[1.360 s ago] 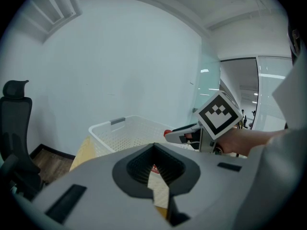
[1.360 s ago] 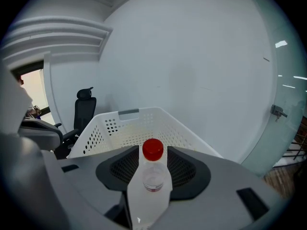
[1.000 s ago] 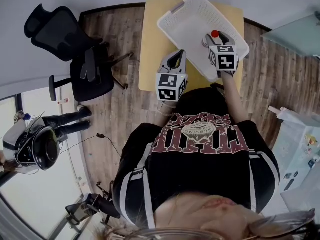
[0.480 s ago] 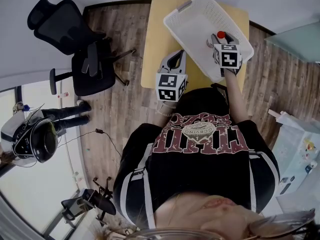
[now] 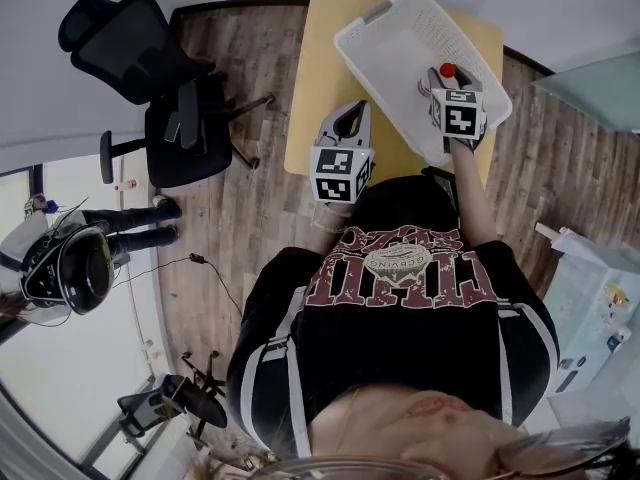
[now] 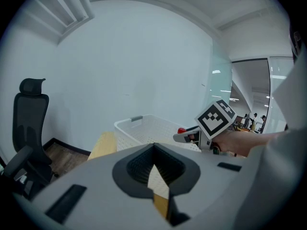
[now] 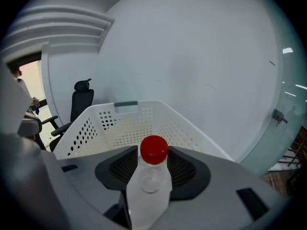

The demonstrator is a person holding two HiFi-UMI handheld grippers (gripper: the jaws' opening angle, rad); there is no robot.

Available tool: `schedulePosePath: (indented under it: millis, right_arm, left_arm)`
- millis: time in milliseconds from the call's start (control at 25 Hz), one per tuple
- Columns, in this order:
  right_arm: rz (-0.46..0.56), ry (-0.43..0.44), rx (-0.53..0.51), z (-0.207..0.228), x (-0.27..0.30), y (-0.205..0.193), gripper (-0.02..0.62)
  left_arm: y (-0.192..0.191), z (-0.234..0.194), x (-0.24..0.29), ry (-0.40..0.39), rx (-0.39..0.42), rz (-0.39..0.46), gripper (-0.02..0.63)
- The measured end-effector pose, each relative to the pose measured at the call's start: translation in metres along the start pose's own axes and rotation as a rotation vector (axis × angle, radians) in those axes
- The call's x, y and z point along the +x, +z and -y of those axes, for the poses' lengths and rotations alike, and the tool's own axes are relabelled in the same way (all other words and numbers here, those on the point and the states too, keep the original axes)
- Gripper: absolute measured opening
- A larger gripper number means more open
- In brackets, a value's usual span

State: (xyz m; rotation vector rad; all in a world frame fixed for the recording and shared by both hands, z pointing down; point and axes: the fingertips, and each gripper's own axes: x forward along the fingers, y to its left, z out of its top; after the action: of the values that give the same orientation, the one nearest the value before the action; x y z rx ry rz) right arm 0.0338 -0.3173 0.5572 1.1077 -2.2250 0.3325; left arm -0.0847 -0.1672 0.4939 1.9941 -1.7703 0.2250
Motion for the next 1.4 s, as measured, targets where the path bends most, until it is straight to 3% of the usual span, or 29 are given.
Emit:
schedulePosePath:
  millis: [1400]
  right_arm:
    - [0.060,0.028,-0.021,-0.016,-0.028,0.008,0.169]
  left_arm:
    - [-0.003,-0.003,-0.034,0.013,0.003,0.026,0.048]
